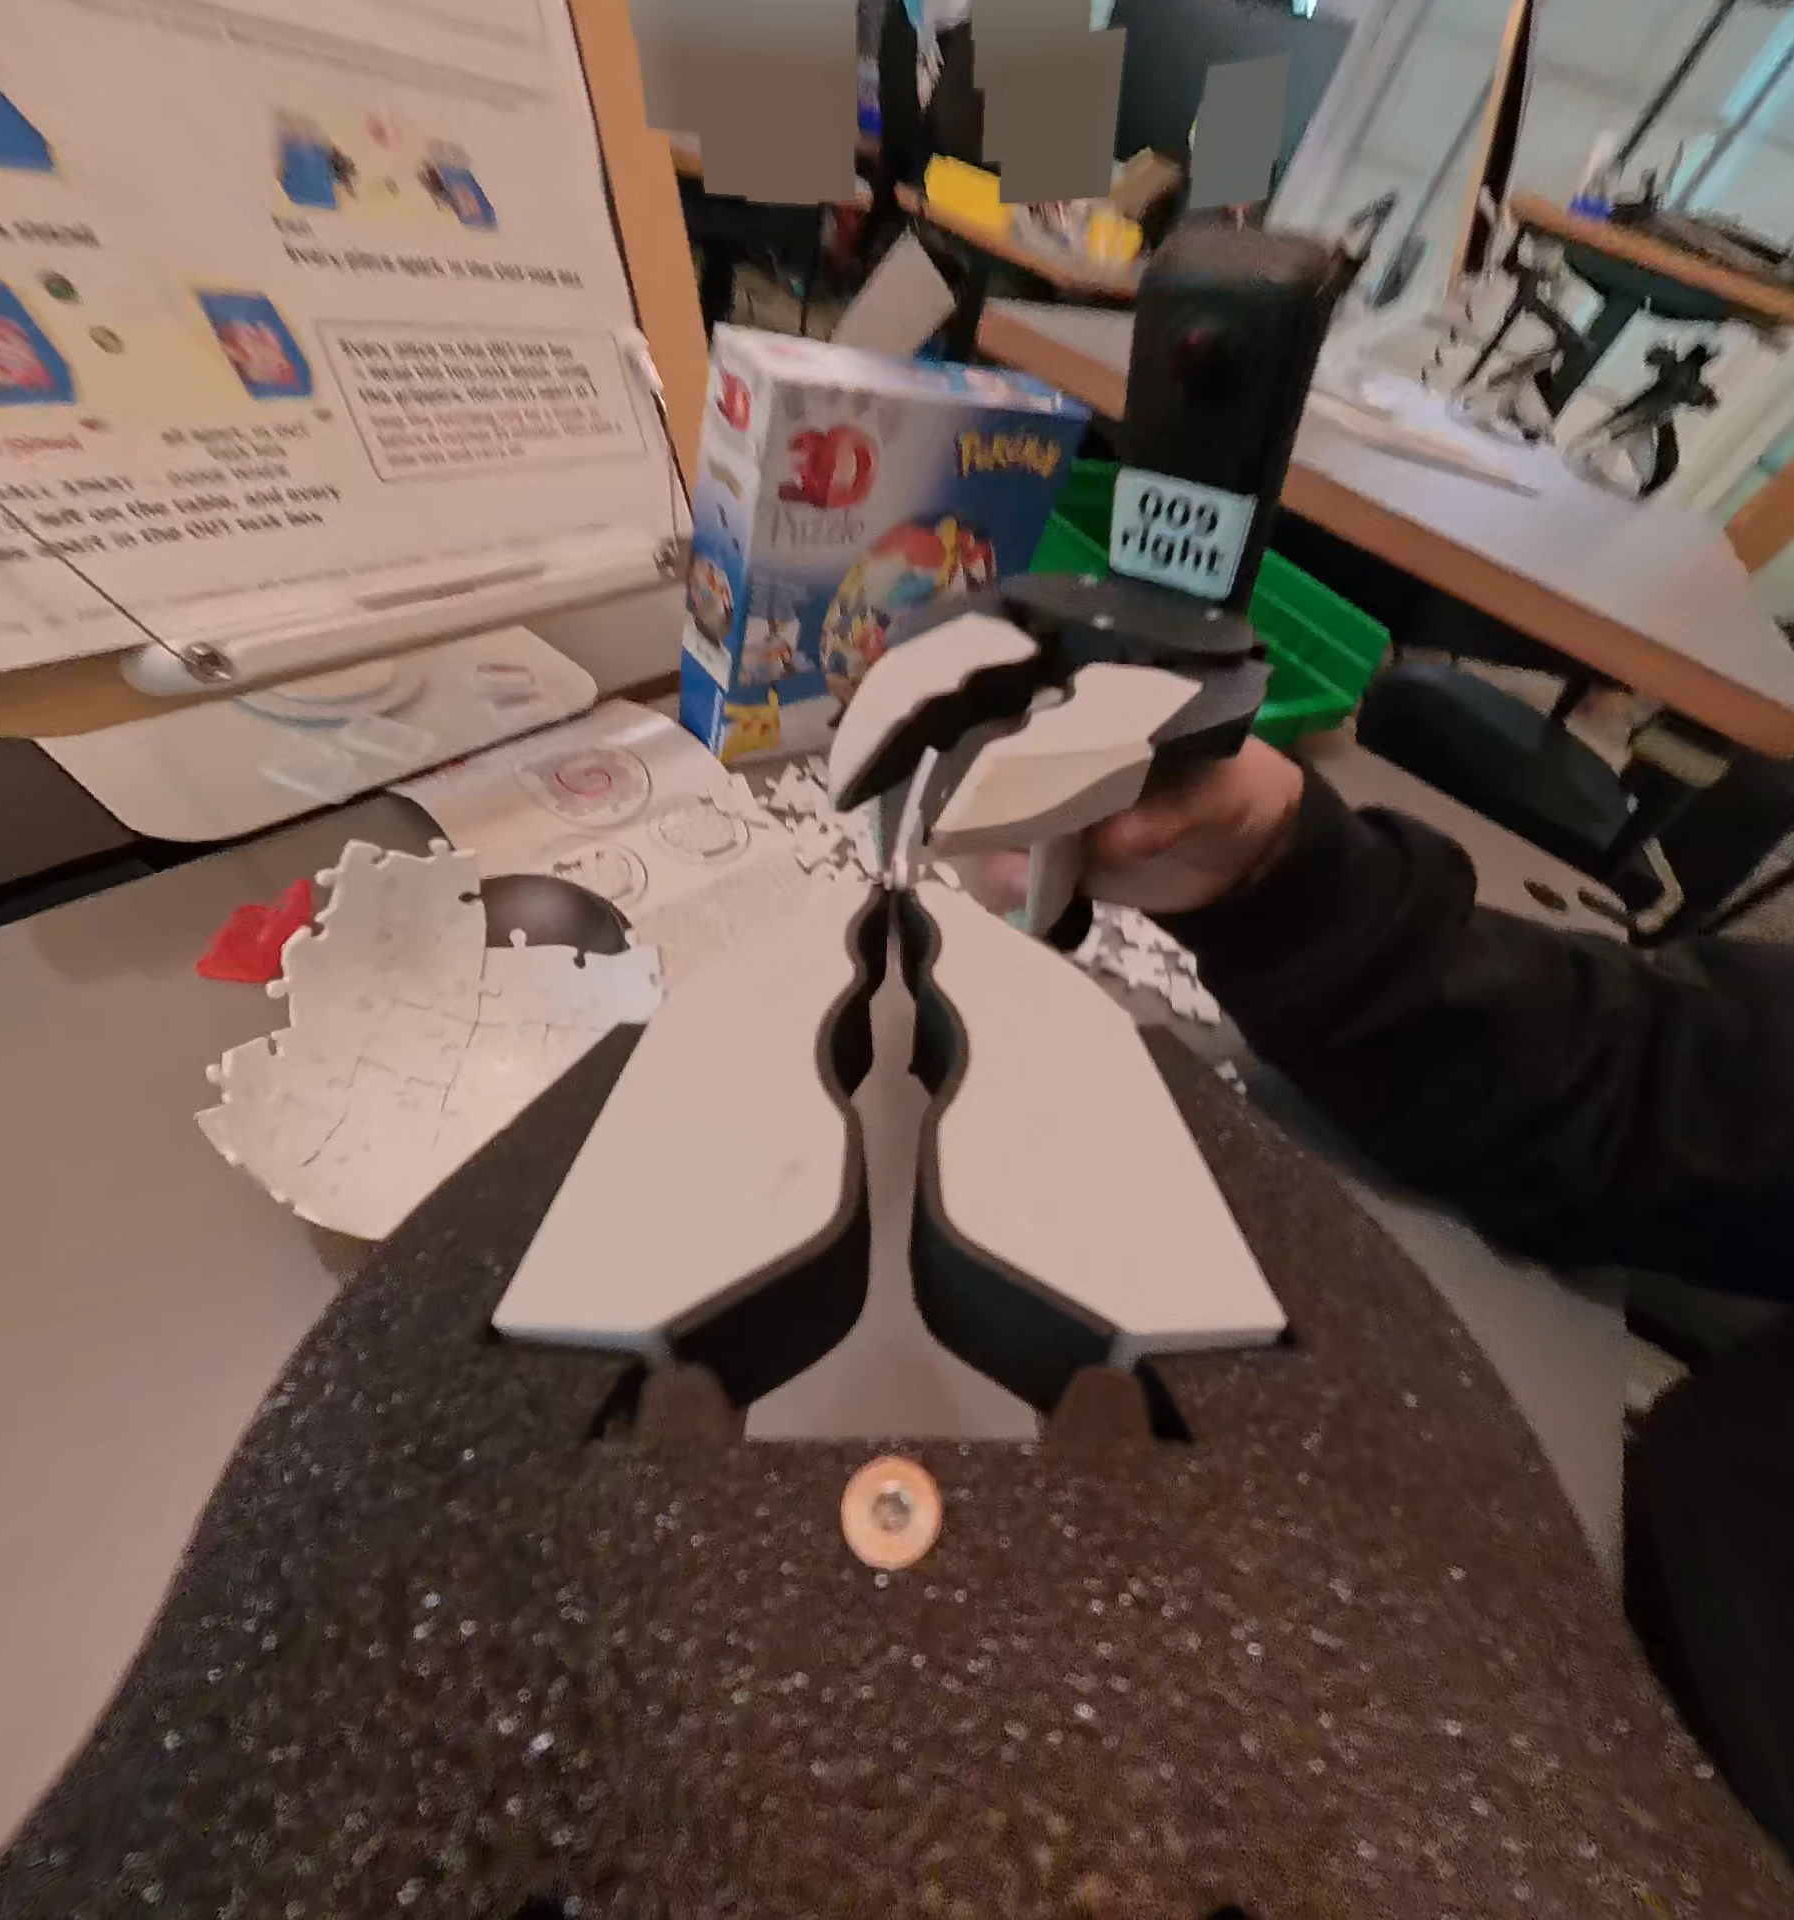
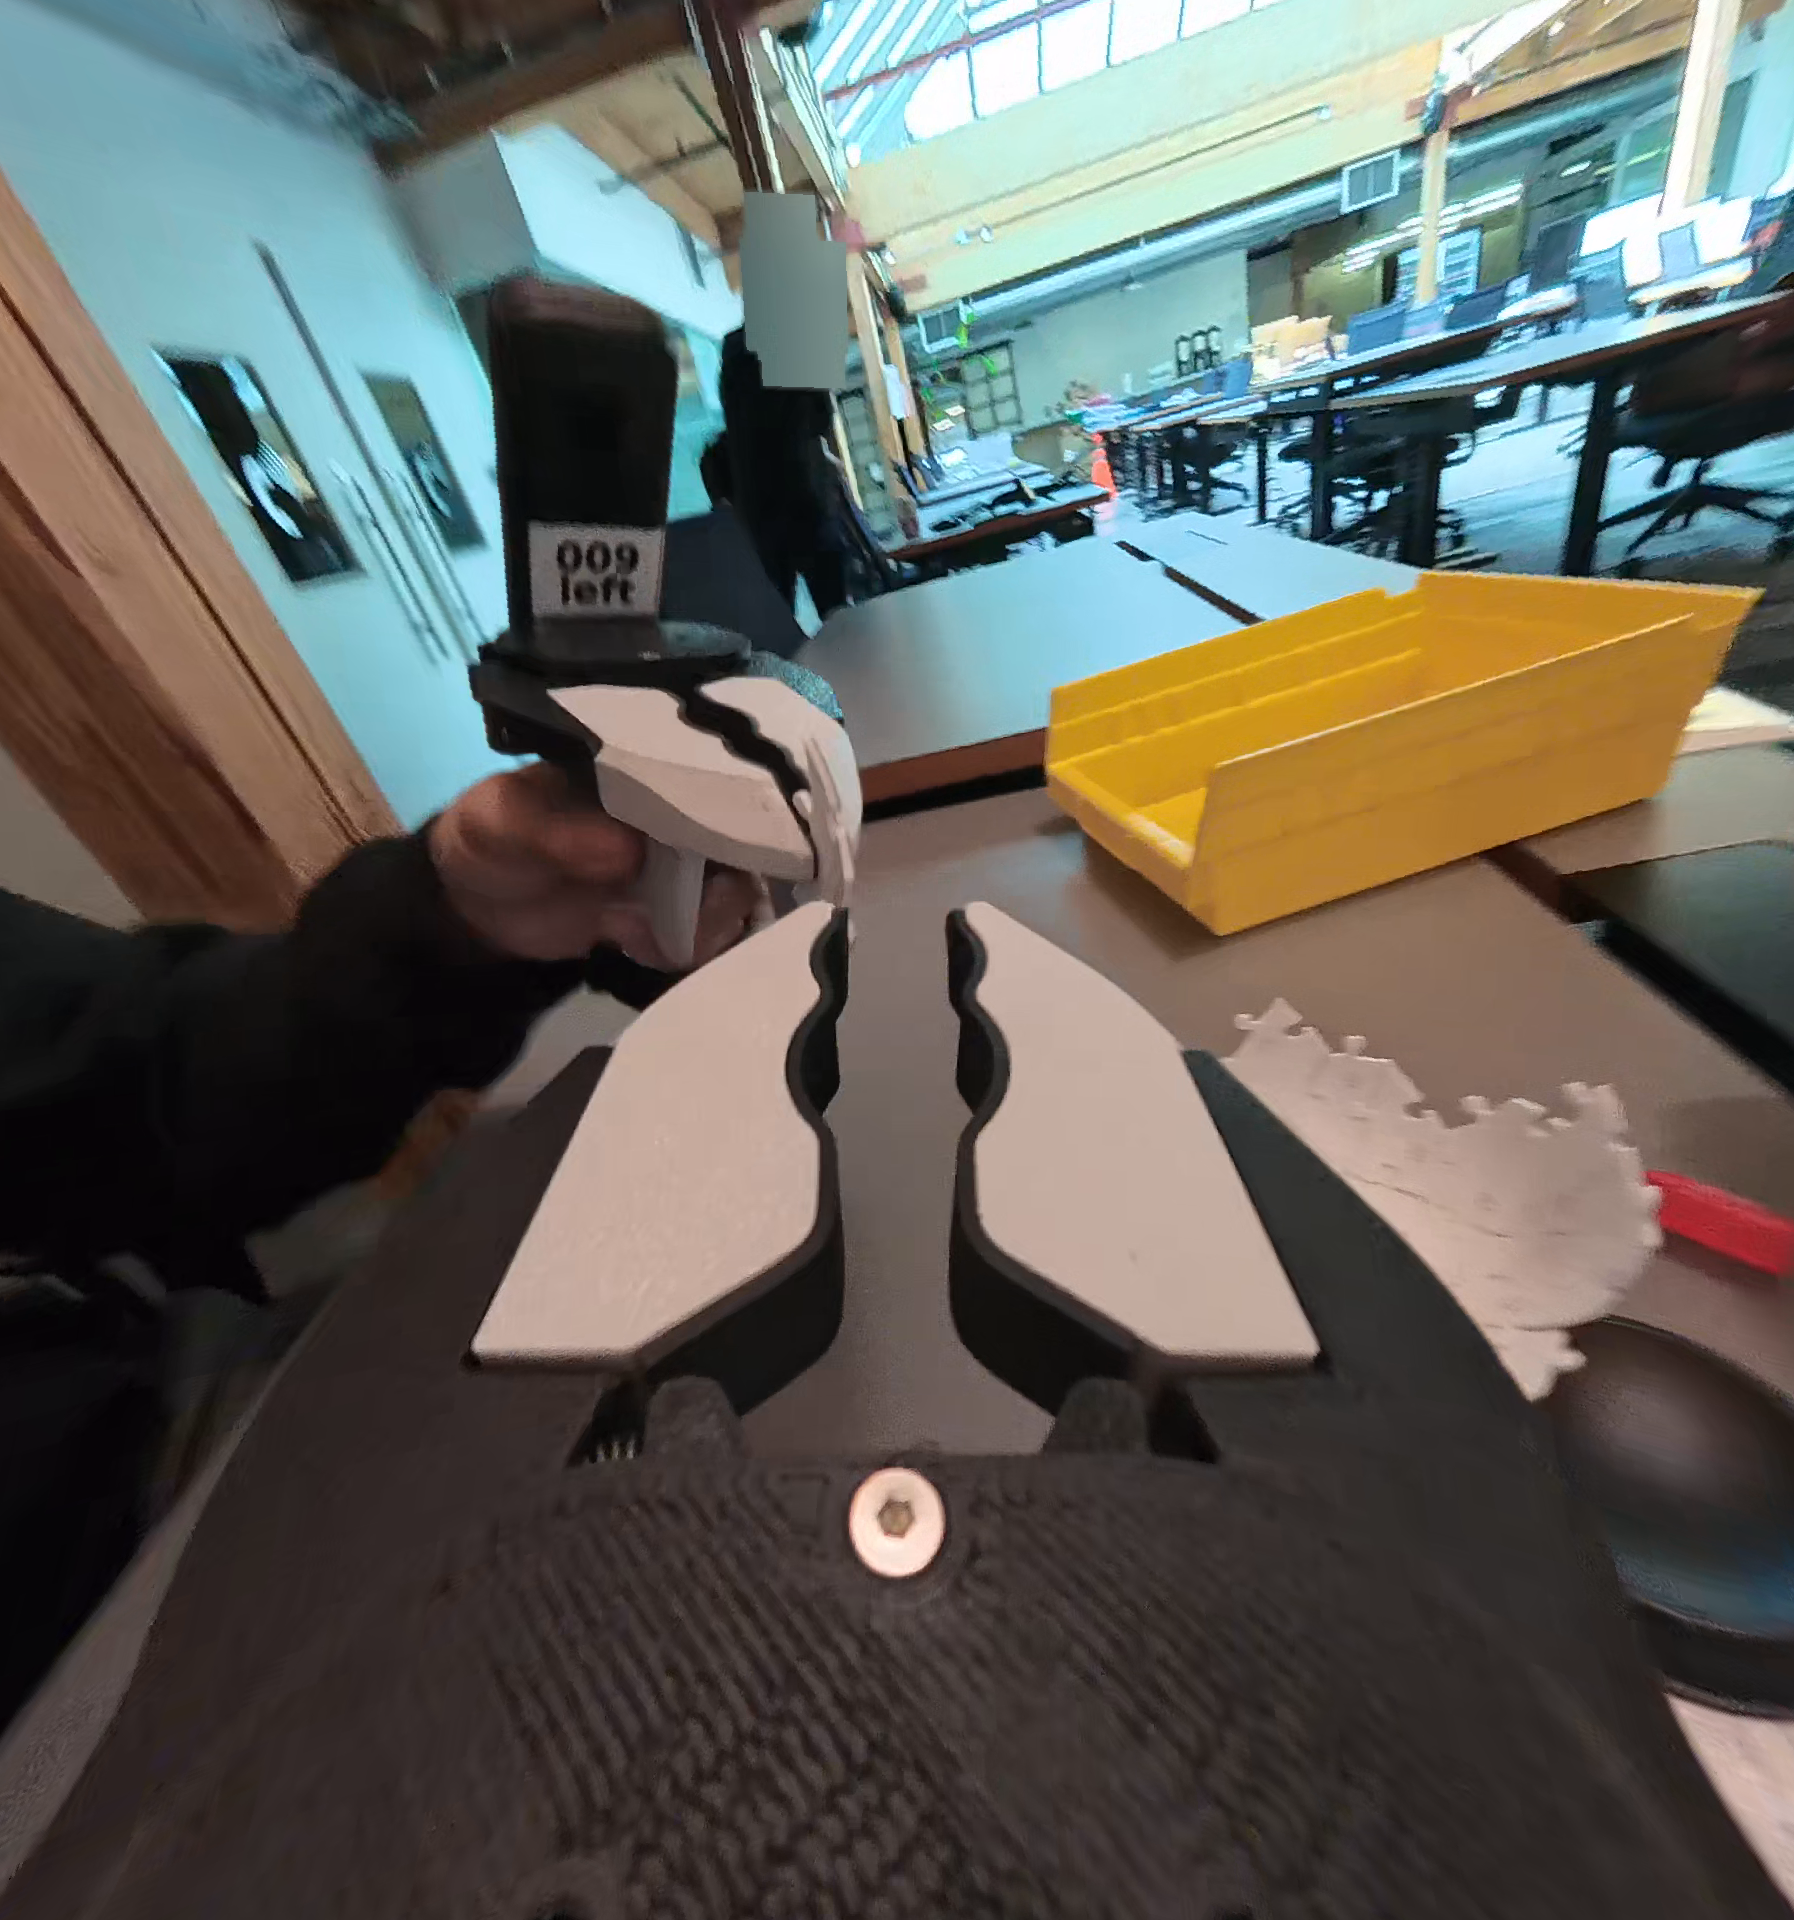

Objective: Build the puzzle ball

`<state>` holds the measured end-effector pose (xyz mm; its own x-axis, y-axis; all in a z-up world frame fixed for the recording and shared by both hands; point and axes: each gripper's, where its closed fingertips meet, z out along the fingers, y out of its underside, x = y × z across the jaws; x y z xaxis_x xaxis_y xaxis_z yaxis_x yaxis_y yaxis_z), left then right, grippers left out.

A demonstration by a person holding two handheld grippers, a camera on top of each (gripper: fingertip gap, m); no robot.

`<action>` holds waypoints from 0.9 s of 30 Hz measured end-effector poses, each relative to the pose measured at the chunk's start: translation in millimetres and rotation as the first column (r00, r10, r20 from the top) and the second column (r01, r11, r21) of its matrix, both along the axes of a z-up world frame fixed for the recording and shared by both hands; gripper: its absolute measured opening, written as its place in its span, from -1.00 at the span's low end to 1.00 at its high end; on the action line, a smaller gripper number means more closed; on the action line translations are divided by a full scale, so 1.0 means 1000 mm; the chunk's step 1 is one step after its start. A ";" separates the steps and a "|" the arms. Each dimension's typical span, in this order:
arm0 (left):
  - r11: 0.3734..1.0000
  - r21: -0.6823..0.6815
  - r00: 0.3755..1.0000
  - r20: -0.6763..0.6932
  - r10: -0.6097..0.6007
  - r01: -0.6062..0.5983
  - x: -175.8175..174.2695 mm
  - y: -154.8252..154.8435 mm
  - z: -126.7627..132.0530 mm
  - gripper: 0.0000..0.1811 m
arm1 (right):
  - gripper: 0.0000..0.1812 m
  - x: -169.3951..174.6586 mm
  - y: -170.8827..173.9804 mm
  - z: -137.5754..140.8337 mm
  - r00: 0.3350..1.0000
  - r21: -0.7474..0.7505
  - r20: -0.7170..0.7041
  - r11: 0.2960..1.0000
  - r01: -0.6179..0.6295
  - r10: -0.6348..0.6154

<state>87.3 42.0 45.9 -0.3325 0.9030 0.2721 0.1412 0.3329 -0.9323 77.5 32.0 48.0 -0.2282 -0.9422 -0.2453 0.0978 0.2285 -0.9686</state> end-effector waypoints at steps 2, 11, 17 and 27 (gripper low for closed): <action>1.000 -0.008 0.999 0.043 -0.026 0.026 -0.002 -0.001 -0.005 -0.99 | -0.84 0.000 -0.001 0.000 0.998 -0.073 -0.042 0.997 0.034 -0.037; 0.988 -0.045 0.980 0.147 -0.137 0.145 -0.003 -0.006 -0.016 -0.98 | -0.89 0.006 0.013 -0.002 0.996 -0.176 -0.084 0.984 -0.034 0.019; 0.973 -0.077 0.956 0.218 -0.198 0.219 -0.005 -0.009 -0.030 -0.98 | -0.91 0.006 0.012 -0.013 0.991 -0.189 -0.128 0.980 -0.055 0.031; 0.929 -0.048 0.922 0.153 -0.356 0.366 -0.018 -0.007 -0.038 -0.99 | -0.85 -0.003 -0.003 -0.025 0.990 -0.166 -0.137 0.986 -0.007 -0.016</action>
